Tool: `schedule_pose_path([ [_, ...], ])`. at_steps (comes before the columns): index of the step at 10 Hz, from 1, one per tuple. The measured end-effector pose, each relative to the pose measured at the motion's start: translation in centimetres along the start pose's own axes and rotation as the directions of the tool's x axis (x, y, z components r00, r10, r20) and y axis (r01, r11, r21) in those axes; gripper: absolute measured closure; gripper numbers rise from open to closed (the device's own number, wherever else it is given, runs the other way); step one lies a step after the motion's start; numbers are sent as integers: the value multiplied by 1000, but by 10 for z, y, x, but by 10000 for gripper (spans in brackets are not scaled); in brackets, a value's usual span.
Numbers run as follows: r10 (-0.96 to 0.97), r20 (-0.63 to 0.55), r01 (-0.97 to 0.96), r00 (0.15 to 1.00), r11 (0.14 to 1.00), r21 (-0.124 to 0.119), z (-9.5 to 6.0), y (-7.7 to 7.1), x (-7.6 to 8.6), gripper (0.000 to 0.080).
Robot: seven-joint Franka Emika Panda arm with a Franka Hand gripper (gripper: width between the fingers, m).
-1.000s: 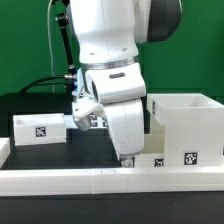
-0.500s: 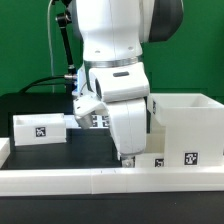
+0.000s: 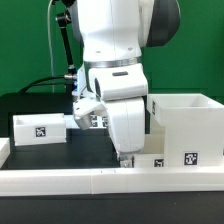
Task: Assemble drawer
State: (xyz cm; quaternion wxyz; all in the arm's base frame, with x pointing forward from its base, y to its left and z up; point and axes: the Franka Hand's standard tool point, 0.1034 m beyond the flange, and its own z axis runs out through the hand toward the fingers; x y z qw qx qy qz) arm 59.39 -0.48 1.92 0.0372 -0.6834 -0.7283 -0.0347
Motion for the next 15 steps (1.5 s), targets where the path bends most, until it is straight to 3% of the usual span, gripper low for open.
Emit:
schedule_pose_path([
  [1,-16,0,16,1000,1000,-6,-1,1,0,151],
  [2,-49,0,49,999,999,-22,-4,4,0,151],
  [3,-62,5,63,998,997,-54,-8,8,1,151],
  [4,-51,7,51,999,997,-64,-11,7,2,151],
  [9,-4,6,4,1000,998,-59,-8,6,4,151],
  [11,12,0,-12,1000,998,-58,-7,8,17,151],
  [15,9,-1,-9,1000,999,-53,-4,7,23,151],
])
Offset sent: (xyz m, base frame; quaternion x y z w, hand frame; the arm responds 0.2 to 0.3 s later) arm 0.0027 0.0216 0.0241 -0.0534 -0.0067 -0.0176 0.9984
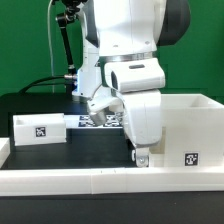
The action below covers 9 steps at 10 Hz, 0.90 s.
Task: Assemble drawer
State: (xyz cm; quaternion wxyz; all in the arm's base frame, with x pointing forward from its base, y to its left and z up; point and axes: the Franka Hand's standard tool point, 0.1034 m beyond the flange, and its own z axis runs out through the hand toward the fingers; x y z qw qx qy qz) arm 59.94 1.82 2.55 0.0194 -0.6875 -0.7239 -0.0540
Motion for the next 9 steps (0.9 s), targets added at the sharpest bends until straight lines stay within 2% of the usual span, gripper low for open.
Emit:
schedule_pose_path([
  [3,3,0,-3,1000,1000,1,0,0,-1,151],
  [7,24,-2,-24,1000,1000,15,5,0,17,151],
  [9,26,2,-26,1000,999,35,3,2,17,151],
])
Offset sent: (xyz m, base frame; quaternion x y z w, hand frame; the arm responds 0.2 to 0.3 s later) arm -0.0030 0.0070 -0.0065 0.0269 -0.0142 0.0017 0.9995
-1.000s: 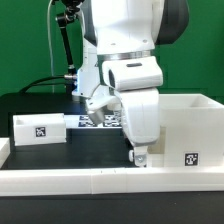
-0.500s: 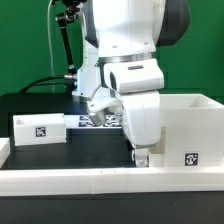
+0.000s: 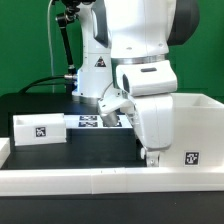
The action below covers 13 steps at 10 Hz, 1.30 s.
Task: Assemble drawer
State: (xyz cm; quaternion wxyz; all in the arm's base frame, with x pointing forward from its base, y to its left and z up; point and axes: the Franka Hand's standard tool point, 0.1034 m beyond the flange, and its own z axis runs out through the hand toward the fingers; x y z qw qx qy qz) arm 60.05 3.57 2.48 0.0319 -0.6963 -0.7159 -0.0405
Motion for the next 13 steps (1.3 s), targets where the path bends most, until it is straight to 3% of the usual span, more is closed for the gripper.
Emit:
schedule_pose_path([
  [2,-2,5,2,1000,1000,-1,-1,0,-21,151],
  [4,11,7,-11,1000,999,-35,-5,-3,-59,151],
  [5,32,10,-31,999,999,-34,-7,-12,-71,151],
  [8,58,21,-58,998,998,-23,-19,-35,-93,151],
  [11,88,38,-87,995,996,-25,-37,-73,-109,151],
  [13,130,46,-129,991,991,-22,-45,-85,-117,151],
])
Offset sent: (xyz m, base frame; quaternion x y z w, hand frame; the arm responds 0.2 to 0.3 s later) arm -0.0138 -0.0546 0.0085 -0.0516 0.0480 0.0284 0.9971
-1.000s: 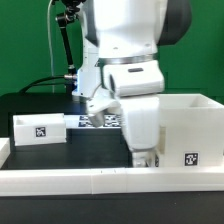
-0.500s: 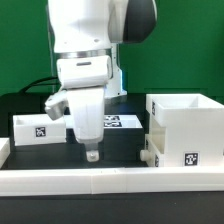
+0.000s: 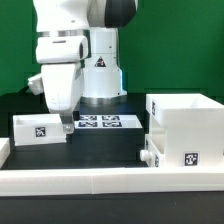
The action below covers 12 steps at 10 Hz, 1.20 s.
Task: Assemble drawer
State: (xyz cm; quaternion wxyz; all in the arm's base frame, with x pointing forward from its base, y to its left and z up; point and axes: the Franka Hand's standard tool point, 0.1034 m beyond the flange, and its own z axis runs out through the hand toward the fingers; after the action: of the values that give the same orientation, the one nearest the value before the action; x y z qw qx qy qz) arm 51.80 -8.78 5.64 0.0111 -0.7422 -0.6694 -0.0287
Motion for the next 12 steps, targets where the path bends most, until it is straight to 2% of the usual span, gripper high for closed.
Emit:
schedule_pose_path([
  [1,-3,-2,3,1000,1000,2,2,0,2,151],
  [4,168,-4,-168,986,986,5,4,0,3,151],
  [7,371,-8,-371,929,929,5,3,-1,2,151],
  [9,518,-16,-518,855,854,-42,-5,-17,-7,151],
  [10,598,-16,-598,801,801,-39,-7,-29,-11,151],
  [12,757,-35,-757,653,651,-49,-11,-50,-17,151],
])
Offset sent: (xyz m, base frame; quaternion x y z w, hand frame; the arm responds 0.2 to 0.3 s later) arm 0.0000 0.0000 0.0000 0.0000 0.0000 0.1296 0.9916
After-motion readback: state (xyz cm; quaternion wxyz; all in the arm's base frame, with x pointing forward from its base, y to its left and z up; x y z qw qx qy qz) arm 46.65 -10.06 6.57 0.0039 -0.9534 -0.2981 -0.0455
